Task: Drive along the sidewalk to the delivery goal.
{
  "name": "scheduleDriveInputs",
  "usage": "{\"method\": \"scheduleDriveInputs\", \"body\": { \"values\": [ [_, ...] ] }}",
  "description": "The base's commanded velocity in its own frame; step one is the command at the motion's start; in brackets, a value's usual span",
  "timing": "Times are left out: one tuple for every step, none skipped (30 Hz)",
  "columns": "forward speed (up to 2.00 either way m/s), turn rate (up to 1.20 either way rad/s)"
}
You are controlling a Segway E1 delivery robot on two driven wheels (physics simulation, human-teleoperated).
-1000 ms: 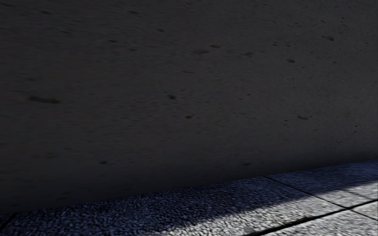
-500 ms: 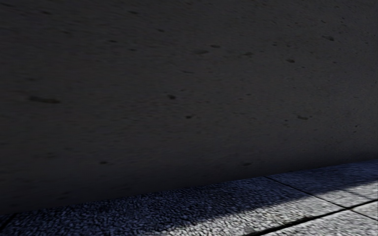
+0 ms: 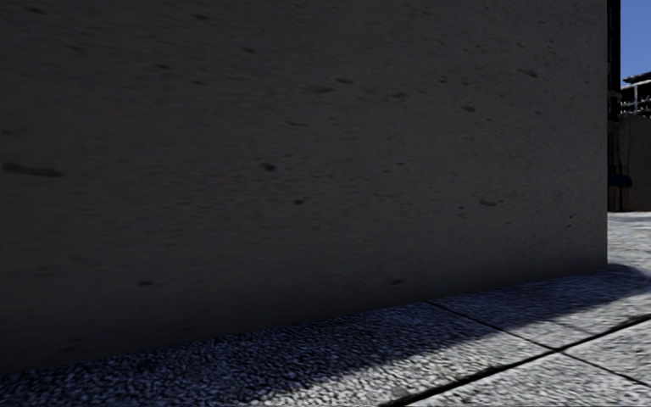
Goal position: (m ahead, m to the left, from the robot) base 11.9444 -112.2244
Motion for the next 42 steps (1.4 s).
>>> {"method": "scheduleDriveInputs", "body": {
  "values": [
    [0.00,-1.20],
    [0.00,-1.20],
    [0.00,-1.20],
    [0.00,-1.20],
    [0.00,-1.20],
    [0.00,-1.20],
    [0.00,-1.20],
    [0.00,-1.20],
    [0.00,-1.20],
    [0.00,-1.20],
    [0.00,-1.20],
    [0.00,-1.20],
    [0.00,-1.20],
    [0.00,-1.20],
    [0.00,-1.20],
    [0.00,-1.20],
    [0.00,-1.20],
    [0.00,-1.20],
    [0.00,-1.20],
    [0.00,-1.13],
    [0.00,-0.66],
    [0.00,-0.66],
    [0.00,-0.47],
    [0.00,-0.02],
    [0.00,0.00],
    [0.00,0.00],
    [0.00,0.00],
    [0.00,0.00],
    [0.00,0.00],
    [0.00,0.00],
    [1.14,0.00],
    [1.14,0.00],
    [1.56,0.00],
    [1.80,0.00],
    [2.00,0.00],
    [2.00,0.00],
    [2.00,0.00],
    [2.00,0.00],
    [2.00,0.00],
    [2.00,-0.35],
    [2.00,-0.55],
    [2.00,-1.05]
  ]
}}
